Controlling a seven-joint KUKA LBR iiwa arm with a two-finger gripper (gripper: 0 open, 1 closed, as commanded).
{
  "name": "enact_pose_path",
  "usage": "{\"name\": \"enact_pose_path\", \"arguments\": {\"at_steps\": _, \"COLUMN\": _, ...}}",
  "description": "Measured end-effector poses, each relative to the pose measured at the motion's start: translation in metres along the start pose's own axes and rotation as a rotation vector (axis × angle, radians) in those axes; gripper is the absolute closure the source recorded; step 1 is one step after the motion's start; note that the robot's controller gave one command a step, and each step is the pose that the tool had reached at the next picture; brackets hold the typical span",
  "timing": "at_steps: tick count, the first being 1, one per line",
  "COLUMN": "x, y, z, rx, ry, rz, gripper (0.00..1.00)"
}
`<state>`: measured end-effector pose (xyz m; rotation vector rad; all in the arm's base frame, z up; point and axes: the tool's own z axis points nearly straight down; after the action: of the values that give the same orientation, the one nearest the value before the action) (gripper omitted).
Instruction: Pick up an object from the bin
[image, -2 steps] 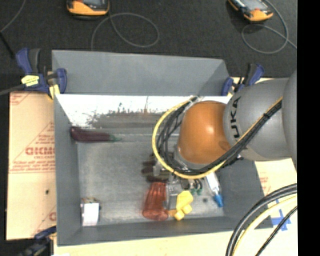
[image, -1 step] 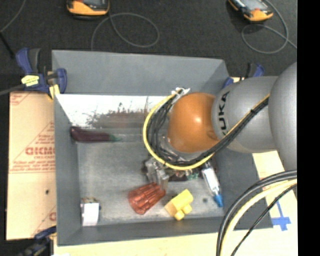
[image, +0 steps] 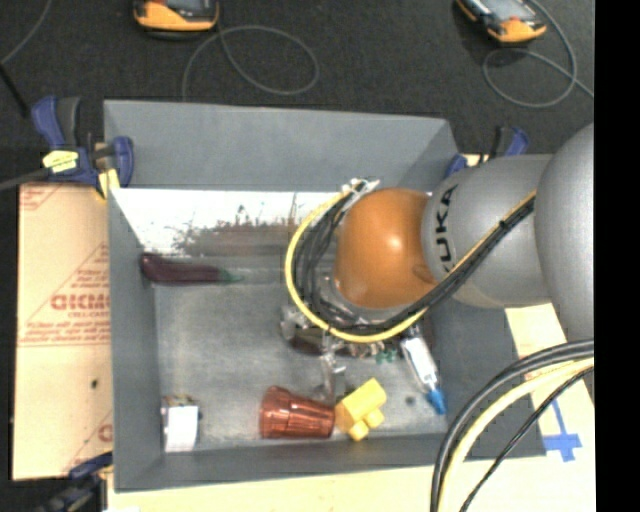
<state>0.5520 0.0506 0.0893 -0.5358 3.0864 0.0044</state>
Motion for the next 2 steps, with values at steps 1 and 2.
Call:
{"name": "enact_pose_path", "arguments": {"at_steps": 1, "x": 0.0, "y": 0.0, "z": 0.0, "rx": 0.0, "ry": 0.0, "rz": 0.001, "gripper": 0.0}}
{"name": "enact_pose_path", "arguments": {"at_steps": 2, "x": 0.0, "y": -0.025, "z": -0.018, "rx": -0.002, "ry": 0.003, "rz": -0.068, "gripper": 0.0}}
